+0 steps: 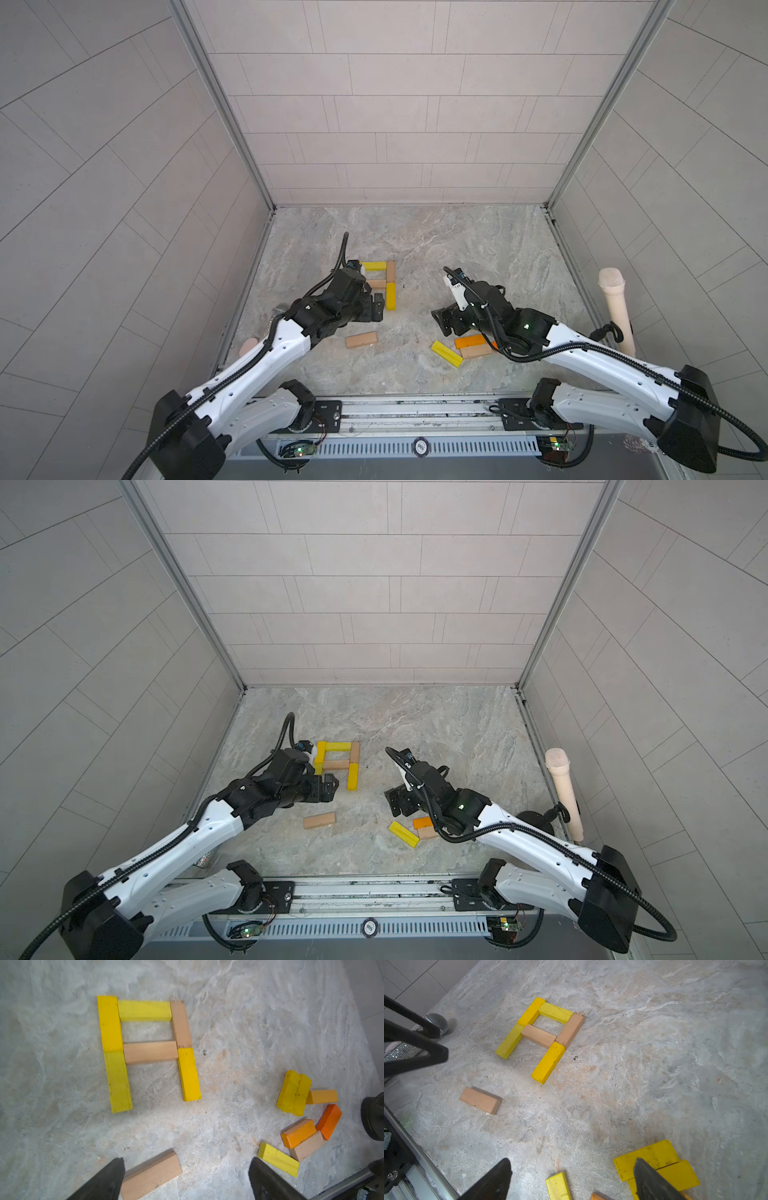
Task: Assemble the number 8 with building blocks
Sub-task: Pick up the building block from the center of the board.
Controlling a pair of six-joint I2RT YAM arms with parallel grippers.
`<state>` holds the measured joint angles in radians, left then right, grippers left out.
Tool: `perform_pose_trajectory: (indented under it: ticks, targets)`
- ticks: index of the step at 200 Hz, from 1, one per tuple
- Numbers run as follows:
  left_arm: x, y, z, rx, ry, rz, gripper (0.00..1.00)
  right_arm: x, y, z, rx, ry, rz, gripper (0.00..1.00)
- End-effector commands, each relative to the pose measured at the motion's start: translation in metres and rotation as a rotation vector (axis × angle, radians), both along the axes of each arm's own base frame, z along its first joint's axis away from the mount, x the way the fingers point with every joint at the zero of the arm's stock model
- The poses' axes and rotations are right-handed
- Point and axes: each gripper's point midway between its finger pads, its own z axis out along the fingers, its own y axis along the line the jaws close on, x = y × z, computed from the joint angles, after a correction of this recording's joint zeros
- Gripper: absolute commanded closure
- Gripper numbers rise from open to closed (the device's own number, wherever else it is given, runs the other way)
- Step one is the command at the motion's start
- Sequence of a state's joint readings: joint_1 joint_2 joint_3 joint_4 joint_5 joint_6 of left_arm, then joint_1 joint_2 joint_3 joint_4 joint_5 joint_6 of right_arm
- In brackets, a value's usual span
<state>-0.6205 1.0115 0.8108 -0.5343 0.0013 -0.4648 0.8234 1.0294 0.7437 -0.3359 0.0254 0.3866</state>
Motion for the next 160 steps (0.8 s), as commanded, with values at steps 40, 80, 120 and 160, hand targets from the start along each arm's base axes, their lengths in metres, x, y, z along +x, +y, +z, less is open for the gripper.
perform_pose_trajectory:
  ticks: [40,80,120,160]
  targets:
    - [0.019,-0.008,0.05,0.248,-0.305,-0.317,0.02,-0.009,-0.017,0.016,0.015,-0.087,0.008,0.04]
    - [0.006,-0.008,0.024,0.451,-0.202,-0.573,0.04,-0.016,-0.024,0.018,0.024,-0.114,0.019,0.04]
    - [-0.014,-0.007,-0.011,0.55,-0.106,-0.815,0.12,-0.025,-0.022,0.019,0.047,-0.18,0.099,0.01]
    - [-0.034,-0.001,-0.048,0.604,0.069,-0.979,0.18,-0.032,-0.019,0.022,0.074,-0.208,0.147,0.0]
